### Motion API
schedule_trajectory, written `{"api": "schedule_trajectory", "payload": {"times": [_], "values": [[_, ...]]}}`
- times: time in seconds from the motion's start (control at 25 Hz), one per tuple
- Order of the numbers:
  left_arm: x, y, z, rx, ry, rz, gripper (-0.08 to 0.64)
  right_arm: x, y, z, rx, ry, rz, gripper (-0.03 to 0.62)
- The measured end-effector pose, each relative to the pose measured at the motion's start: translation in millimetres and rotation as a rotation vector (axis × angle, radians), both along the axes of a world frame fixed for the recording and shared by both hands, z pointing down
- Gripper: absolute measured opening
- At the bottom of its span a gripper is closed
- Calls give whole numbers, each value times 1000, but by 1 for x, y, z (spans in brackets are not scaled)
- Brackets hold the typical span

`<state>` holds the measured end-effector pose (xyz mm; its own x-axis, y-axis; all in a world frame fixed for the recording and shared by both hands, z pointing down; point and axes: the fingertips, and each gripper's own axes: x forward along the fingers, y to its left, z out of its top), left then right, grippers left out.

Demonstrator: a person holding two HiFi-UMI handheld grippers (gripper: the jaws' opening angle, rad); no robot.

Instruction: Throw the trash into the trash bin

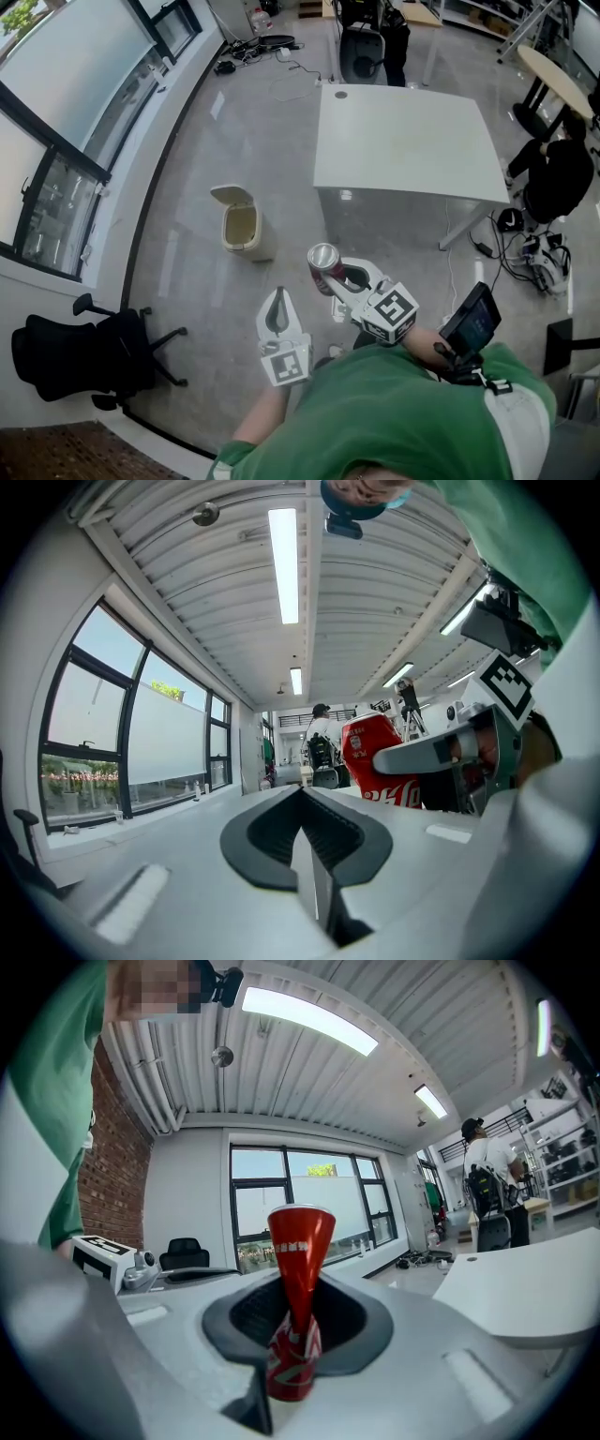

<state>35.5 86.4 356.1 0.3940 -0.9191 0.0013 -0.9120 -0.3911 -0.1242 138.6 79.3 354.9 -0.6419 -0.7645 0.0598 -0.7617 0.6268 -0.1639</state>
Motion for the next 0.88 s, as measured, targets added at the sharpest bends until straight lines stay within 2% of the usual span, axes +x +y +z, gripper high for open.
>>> {"api": "schedule_trajectory", "payload": {"times": [0.24, 0.56, 0.88], "values": [[13, -36, -3, 2, -19, -29, 5, 15, -42, -2, 9, -4, -43, 71], [51, -98, 0, -4, -41, -78, 5, 52, -107, -2, 31, -20, -97, 71], [67, -126, 5, -20, -35, -141, 5, 67, -143, 6, 7, -22, -165, 71]]}}
